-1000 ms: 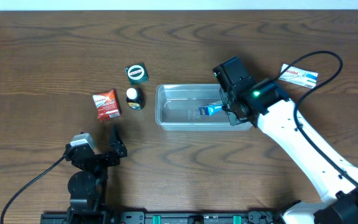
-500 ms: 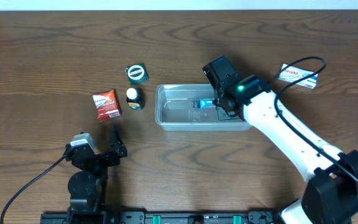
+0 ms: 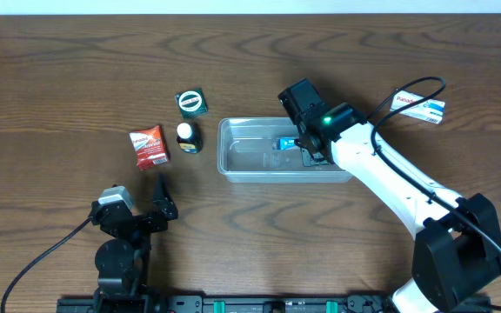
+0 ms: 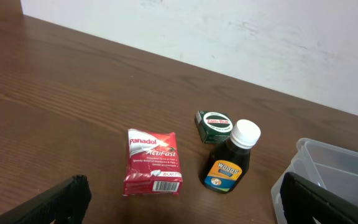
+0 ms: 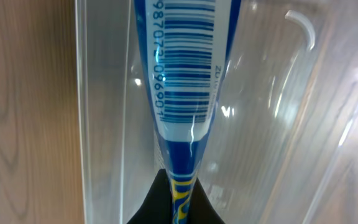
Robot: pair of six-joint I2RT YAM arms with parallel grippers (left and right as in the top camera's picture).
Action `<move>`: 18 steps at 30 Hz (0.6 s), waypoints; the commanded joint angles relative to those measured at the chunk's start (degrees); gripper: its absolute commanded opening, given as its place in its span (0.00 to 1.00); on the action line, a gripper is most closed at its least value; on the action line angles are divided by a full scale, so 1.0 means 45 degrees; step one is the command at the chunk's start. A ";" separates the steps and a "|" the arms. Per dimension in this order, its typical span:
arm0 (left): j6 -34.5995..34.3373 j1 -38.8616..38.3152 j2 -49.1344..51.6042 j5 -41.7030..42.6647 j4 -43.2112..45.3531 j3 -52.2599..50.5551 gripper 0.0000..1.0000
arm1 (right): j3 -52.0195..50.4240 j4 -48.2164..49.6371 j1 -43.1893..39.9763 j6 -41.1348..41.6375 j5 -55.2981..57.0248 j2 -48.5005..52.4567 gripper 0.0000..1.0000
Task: Pack container
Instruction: 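Lower the blue box flat into the container and open the right gripper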
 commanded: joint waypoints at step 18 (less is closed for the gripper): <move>0.0209 0.0063 -0.0078 0.0000 -0.0432 -0.0214 0.98 | 0.0034 -0.0155 -0.0155 0.0180 0.1457 0.0554 0.01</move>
